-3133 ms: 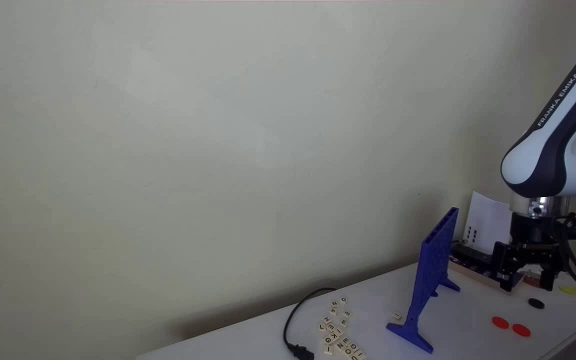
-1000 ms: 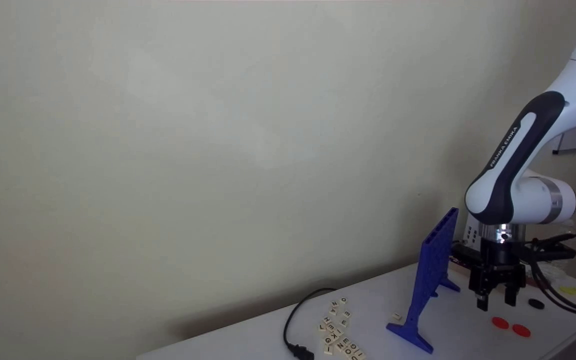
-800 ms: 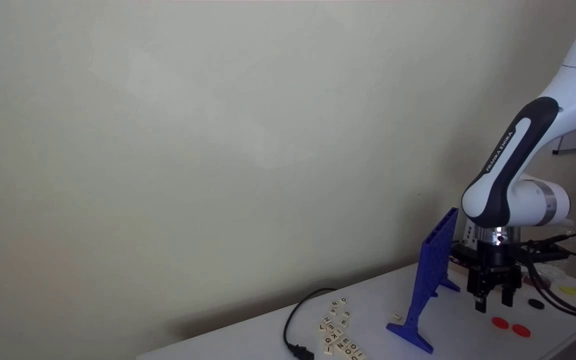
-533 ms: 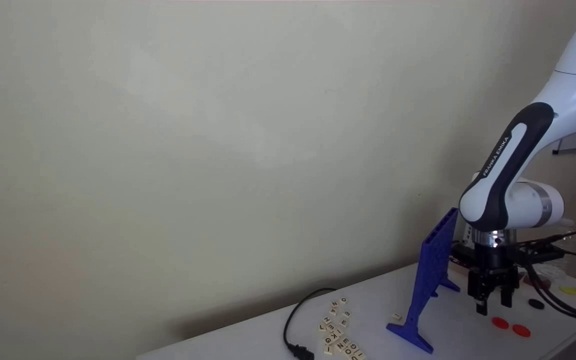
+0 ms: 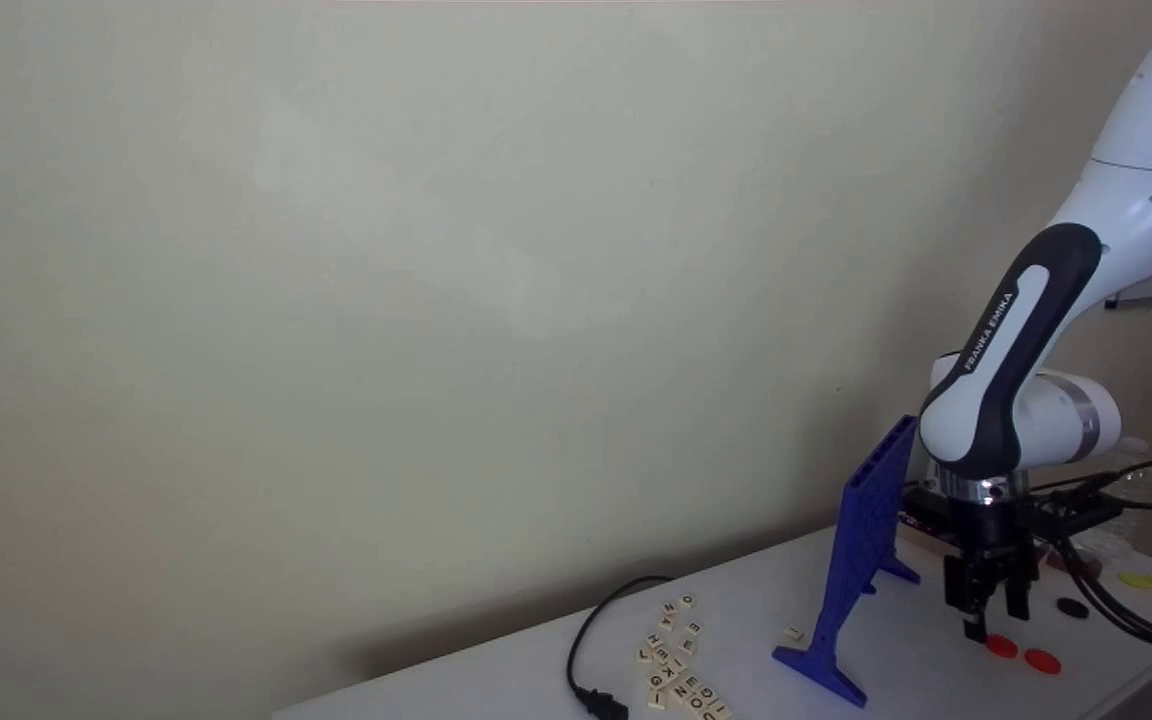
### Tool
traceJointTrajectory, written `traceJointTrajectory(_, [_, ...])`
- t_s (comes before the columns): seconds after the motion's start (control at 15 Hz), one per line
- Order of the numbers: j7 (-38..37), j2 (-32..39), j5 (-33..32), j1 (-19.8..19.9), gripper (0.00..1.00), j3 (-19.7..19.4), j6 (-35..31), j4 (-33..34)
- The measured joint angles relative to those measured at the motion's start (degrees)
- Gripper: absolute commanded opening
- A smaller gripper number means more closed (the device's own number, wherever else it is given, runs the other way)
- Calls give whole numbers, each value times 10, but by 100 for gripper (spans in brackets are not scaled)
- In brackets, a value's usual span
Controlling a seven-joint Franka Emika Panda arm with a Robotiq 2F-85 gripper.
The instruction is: Shift the orange ring to the blue object's fifth line
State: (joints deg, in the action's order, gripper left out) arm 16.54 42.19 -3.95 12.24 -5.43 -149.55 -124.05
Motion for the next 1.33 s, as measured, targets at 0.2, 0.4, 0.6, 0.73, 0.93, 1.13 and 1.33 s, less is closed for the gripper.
traceJointTrajectory(0.2, [-1, 7, -11, -6, 97, -7, 1, 1])
traceJointTrajectory(0.4, [-1, 12, -17, -7, 99, -10, 1, 2])
traceJointTrajectory(0.6, [-1, 15, -17, -7, 99, -10, 1, 4])
traceJointTrajectory(0.73, [-1, 17, -17, -7, 92, -10, 1, 7])
traceJointTrajectory(0.93, [-1, 20, -17, -7, 76, -10, 1, 9])
traceJointTrajectory(1.13, [-1, 21, -17, -7, 90, -11, 6, 14])
traceJointTrajectory(1.33, [-1, 21, -17, -7, 100, -11, 14, 19])
